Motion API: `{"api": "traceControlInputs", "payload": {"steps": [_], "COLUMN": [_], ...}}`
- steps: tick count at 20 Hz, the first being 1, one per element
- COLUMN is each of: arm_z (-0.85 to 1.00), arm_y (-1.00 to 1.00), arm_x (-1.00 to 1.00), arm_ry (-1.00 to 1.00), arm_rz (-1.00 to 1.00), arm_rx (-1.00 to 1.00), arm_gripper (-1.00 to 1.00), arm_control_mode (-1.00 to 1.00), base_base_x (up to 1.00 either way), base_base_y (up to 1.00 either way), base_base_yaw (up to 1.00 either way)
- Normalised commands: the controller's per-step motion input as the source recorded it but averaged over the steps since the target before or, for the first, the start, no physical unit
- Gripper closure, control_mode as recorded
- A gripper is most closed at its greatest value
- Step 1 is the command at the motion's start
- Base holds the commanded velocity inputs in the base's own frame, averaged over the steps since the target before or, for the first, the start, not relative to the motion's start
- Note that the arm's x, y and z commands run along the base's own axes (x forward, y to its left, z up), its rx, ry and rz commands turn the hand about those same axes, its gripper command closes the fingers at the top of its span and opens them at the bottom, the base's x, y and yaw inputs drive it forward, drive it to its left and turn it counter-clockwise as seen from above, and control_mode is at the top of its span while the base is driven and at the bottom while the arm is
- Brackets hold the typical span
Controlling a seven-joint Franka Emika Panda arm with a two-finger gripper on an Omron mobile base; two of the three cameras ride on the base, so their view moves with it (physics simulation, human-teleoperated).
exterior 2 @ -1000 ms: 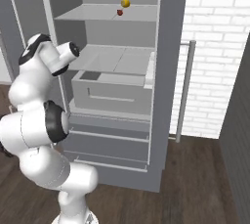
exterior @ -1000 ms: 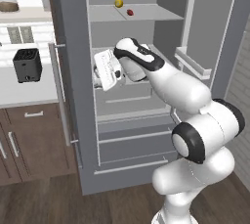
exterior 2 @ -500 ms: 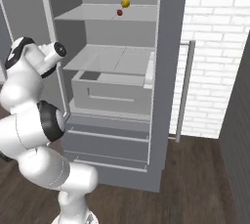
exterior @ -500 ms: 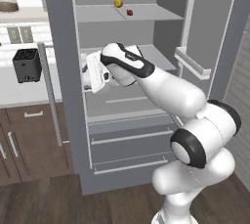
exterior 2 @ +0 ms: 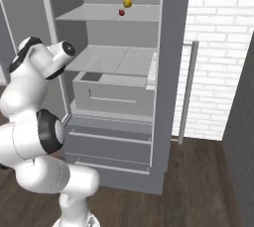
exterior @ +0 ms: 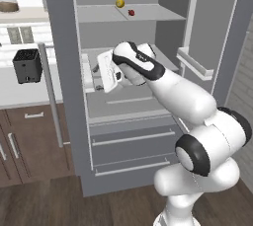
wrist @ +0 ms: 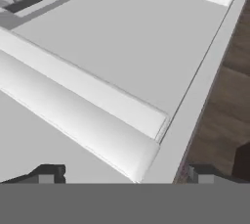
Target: Take the strawberry from the fridge and place it on top of the pancake, located on the dining counter.
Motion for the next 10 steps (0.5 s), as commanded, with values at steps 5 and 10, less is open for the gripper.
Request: {"api": "traceControlInputs", "payload": {"steps": [5,10], "arm_z": [0.0,0.0], "arm_y": [-1.0,-1.0], "arm_x": [0.01,0.0], "arm_ry": [-0.01,-0.14], "arm_rz": [0.02,0.11], "arm_rx": [-0.3,-0.39], "arm_gripper": [-1.0,-1.0], "arm_control_mode": [-1.0,-1.0], "base_base_x": [0.0,0.0], "base_base_y": [0.0,0.0], "base_base_yaw": [0.0,0.0]}}
